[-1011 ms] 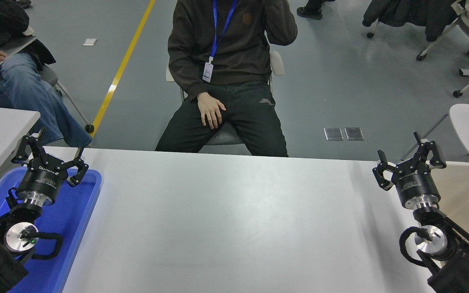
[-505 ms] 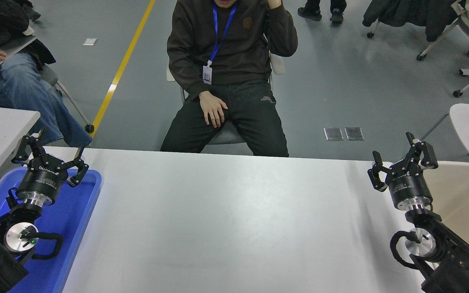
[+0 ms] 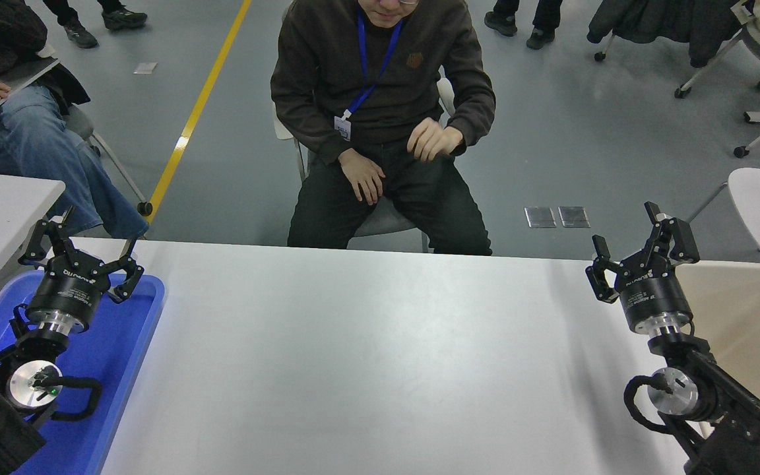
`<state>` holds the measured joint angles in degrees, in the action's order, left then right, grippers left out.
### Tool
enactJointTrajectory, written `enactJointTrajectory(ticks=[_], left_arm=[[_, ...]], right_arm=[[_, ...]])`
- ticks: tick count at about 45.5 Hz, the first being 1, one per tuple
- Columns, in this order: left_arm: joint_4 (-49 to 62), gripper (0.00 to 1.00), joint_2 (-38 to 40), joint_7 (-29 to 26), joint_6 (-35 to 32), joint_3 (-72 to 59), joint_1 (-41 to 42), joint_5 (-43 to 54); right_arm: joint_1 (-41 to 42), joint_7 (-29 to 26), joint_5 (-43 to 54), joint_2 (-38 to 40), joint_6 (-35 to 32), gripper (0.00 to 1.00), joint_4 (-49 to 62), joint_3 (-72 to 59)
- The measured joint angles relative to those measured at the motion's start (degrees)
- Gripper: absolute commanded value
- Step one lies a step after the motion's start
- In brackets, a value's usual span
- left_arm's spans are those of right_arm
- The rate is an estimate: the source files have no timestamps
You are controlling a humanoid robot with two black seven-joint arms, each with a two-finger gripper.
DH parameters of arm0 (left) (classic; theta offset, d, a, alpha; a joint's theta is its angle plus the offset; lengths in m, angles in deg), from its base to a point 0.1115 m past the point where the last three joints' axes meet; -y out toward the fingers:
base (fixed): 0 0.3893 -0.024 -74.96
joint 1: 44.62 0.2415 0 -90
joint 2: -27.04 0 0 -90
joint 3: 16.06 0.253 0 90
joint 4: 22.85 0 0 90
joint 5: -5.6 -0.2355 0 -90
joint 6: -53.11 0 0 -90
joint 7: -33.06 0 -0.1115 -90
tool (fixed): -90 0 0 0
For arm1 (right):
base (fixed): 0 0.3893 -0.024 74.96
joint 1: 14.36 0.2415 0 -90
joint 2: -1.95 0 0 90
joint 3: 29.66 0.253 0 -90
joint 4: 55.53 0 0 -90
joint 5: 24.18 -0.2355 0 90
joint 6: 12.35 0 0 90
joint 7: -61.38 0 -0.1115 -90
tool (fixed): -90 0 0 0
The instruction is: Clean the table surface
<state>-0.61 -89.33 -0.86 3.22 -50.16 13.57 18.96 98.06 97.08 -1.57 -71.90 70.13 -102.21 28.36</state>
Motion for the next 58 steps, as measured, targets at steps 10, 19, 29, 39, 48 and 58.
enactJointTrajectory(ticks=[10,19,29,39,48,58], left_arm=[[0.0,1.0,0.0,0.0,0.0,0.0,0.0,0.0],[0.0,1.0,0.0,0.0,-0.02,0.0,0.0,0.0],[0.0,1.0,0.0,0.0,-0.04,0.0,0.0,0.0],[0.0,1.0,0.0,0.0,-0.04,0.0,0.0,0.0],[0.0,1.0,0.0,0.0,-0.04,0.0,0.0,0.0],[0.0,1.0,0.0,0.0,-0.04,0.0,0.0,0.0]], right_arm=[[-0.28,-0.25,0.11,0.9,2.42,0.99,-0.51,-1.31],[-0.54,-1.7,0.11,1.23,3.18,0.99,-0.95,-1.66],[-0.68,-2.5,0.07,1.41,3.49,0.99,-1.23,-1.51],[-1.01,-2.66,0.07,1.68,3.6,0.99,-1.26,-1.18],[-1.4,-2.74,0.07,1.81,3.84,0.99,-1.29,-1.07],[-2.95,-2.61,0.06,2.25,4.05,0.99,-1.36,-0.97]])
